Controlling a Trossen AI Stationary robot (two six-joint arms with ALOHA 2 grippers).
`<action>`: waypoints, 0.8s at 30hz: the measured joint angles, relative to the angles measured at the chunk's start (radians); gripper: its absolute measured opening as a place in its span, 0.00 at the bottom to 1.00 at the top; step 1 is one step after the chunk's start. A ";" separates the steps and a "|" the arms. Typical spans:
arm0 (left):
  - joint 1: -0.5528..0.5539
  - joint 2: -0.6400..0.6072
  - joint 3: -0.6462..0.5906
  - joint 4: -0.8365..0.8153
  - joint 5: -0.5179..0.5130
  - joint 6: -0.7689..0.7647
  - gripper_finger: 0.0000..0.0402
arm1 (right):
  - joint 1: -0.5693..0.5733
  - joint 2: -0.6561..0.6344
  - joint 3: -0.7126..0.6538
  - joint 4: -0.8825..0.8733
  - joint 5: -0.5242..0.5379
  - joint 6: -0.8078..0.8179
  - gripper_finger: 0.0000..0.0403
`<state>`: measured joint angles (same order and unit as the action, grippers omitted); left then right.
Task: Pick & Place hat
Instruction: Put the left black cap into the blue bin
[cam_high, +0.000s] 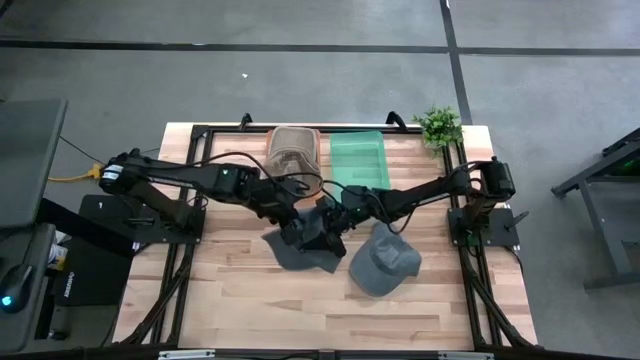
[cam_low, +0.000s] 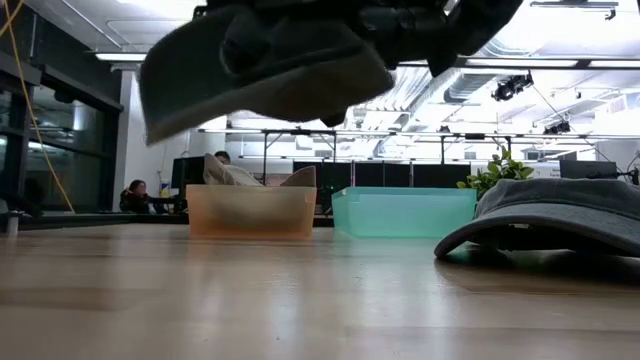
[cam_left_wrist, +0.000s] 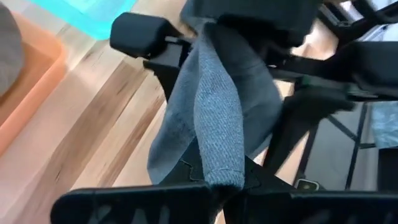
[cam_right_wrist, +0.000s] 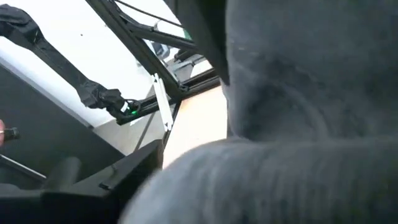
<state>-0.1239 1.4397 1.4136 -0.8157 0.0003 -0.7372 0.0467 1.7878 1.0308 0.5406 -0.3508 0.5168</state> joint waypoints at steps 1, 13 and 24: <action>0.000 -0.004 0.001 0.003 0.002 0.000 0.00 | 0.000 0.000 0.005 -0.006 0.000 -0.001 0.70; 0.000 -0.003 0.002 -0.007 -0.005 -0.004 0.00 | 0.000 0.000 0.004 -0.124 0.000 -0.001 0.31; 0.000 -0.003 0.002 -0.027 0.011 -0.019 0.00 | -0.012 0.000 0.004 -0.121 0.011 -0.001 0.03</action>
<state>-0.1242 1.4368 1.4155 -0.8431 0.0116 -0.7559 0.0343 1.7874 1.0351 0.4199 -0.3401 0.5159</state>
